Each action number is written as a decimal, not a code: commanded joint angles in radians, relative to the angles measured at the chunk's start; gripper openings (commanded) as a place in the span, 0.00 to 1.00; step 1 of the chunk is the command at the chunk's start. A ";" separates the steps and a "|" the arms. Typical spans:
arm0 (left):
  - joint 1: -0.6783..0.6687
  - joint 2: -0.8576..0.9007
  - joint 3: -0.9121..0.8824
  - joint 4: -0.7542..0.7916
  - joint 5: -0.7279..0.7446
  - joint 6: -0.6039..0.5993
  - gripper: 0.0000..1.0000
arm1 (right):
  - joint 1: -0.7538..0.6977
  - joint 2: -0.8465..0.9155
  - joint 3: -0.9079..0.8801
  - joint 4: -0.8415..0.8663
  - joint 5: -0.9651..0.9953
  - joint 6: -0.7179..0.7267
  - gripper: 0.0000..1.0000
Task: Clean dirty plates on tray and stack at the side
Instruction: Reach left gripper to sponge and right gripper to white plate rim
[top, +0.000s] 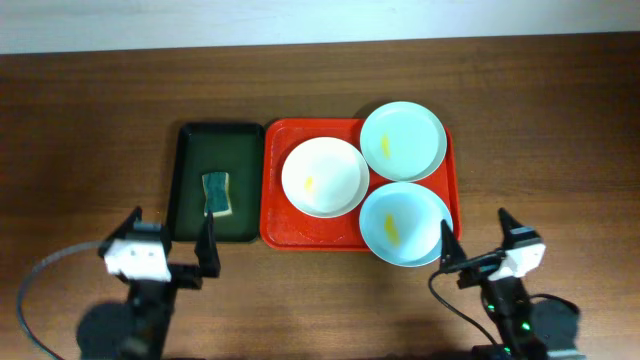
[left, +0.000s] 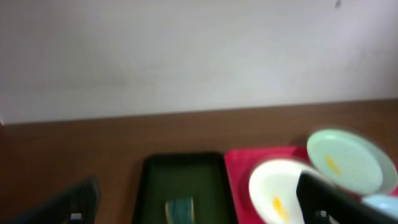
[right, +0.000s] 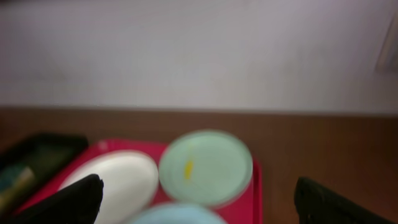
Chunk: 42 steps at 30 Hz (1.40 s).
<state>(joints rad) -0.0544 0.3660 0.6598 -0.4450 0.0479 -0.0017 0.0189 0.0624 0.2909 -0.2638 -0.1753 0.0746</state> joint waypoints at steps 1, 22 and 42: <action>0.005 0.222 0.259 -0.173 0.028 -0.013 0.99 | -0.006 0.126 0.208 -0.075 -0.017 0.005 0.99; 0.005 0.922 0.832 -0.777 0.233 -0.013 0.66 | 0.001 1.536 1.643 -1.320 -0.311 0.005 0.50; 0.005 1.373 0.827 -0.729 0.233 -0.013 0.34 | 0.254 1.783 1.626 -1.208 -0.139 0.111 0.72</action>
<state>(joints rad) -0.0536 1.6970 1.4792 -1.1954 0.2665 -0.0216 0.2405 1.8004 1.9129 -1.4887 -0.3855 0.1364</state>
